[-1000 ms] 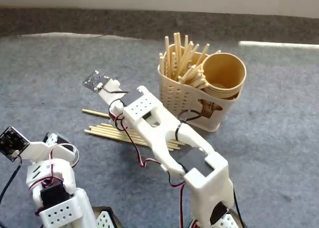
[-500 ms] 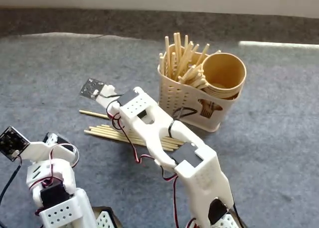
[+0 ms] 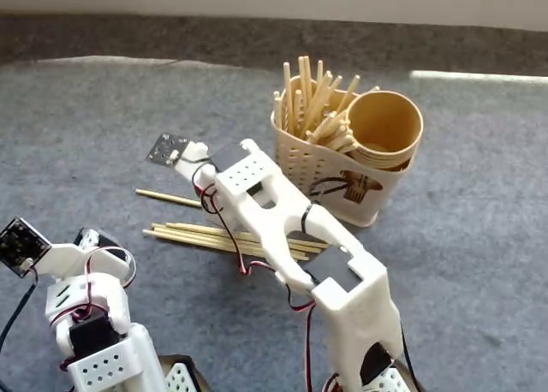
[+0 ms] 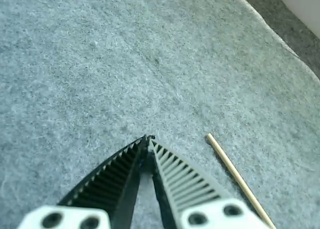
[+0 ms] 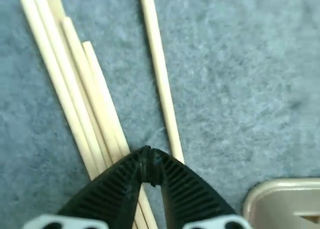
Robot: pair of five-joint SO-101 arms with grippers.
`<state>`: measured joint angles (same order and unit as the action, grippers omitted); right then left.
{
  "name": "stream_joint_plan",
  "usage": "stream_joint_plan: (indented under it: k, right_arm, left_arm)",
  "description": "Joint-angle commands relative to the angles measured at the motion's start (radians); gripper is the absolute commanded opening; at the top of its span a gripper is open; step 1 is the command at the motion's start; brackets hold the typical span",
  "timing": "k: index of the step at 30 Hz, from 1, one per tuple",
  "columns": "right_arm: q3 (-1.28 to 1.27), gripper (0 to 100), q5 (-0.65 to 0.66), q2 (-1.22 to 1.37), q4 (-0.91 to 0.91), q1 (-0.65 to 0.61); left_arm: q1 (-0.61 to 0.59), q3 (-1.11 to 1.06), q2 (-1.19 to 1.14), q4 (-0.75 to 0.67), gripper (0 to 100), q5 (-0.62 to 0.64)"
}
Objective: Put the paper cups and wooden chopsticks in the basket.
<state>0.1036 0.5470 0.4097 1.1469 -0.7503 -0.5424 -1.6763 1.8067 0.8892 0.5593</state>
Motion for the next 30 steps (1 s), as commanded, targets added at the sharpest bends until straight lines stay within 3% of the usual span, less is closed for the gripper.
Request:
stream_joint_plan:
  k: [1,9,17,19,22,30]
  right_arm:
    - [0.018,0.8,0.009,-0.111,-0.004,0.015]
    - [0.019,17.5,0.014,-0.015,-0.084,0.012]
    - [0.028,18.3,0.017,0.125,-0.088,0.002]
    - [0.028,15.4,0.031,0.145,-0.088,-0.004]
    - [0.028,0.0,0.098,0.145,-0.088,-0.005]
    - [0.012,0.5,0.101,0.005,-0.079,0.002]
  left_arm:
    - [-0.004,-0.019,0.016,0.008,3,-0.006]
    - [-0.004,-0.019,0.016,0.008,3,-0.006]
    - [-0.004,-0.019,0.016,0.008,3,-0.006]
    - [-0.004,-0.019,0.016,0.008,3,-0.006]
    - [-0.004,-0.019,0.016,0.008,3,-0.006]
    - [-0.004,-0.019,0.016,0.008,3,-0.006]
